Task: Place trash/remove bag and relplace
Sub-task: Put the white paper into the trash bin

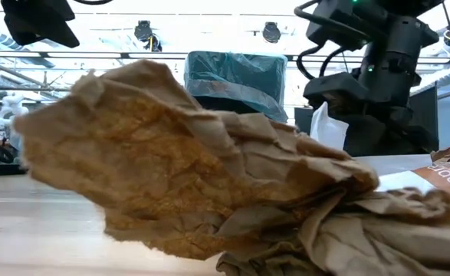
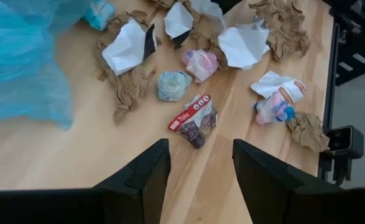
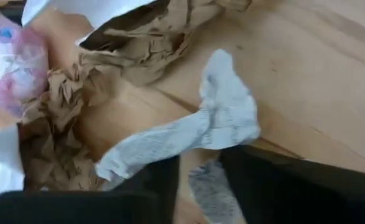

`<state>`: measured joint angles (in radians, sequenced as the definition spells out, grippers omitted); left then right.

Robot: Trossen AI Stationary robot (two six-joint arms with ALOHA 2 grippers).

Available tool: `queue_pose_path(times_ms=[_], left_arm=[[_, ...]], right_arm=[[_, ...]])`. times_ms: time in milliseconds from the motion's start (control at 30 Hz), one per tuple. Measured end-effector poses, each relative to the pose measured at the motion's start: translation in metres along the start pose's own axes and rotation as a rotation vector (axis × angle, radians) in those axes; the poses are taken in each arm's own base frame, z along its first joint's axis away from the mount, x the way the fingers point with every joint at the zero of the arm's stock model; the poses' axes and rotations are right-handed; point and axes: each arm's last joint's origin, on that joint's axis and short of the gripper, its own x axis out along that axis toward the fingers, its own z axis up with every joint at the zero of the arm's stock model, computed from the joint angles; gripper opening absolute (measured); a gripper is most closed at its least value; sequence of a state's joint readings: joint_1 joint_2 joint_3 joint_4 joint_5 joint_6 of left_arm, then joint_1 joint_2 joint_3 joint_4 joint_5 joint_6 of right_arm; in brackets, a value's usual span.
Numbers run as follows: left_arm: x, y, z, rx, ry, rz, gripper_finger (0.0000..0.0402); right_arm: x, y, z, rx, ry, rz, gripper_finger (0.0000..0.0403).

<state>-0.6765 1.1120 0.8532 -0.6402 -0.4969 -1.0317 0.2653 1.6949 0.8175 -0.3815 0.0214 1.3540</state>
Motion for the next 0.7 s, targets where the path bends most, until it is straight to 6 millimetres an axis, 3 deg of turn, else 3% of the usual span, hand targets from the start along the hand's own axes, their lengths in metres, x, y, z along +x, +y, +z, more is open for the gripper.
queue_pose_path(times_ms=[67,133,200,533,700], left_arm=[[0.0,0.0,0.0,-0.002,-0.001,-0.002,0.0177],[0.0,0.0,0.0,-0.001,-0.001,-0.001,0.0177],[0.0,0.0,0.0,0.002,0.0,0.002,0.0177],[0.004,0.006,0.007,0.03,-0.041,0.053,0.0177],[0.008,0.012,0.016,0.028,-0.063,0.091,0.0177]], right_arm=[[-0.002,0.002,-0.002,-0.005,-0.026,-0.003,0.004],[-0.013,0.007,-0.003,-0.03,-0.052,0.004,0.0013],[-0.027,0.007,-0.004,-0.038,-0.057,-0.028,0.001],[-0.145,0.026,0.009,-0.161,-0.17,-0.091,0.0],[-0.192,0.036,0.017,-0.201,-0.289,-0.078,0.0]])
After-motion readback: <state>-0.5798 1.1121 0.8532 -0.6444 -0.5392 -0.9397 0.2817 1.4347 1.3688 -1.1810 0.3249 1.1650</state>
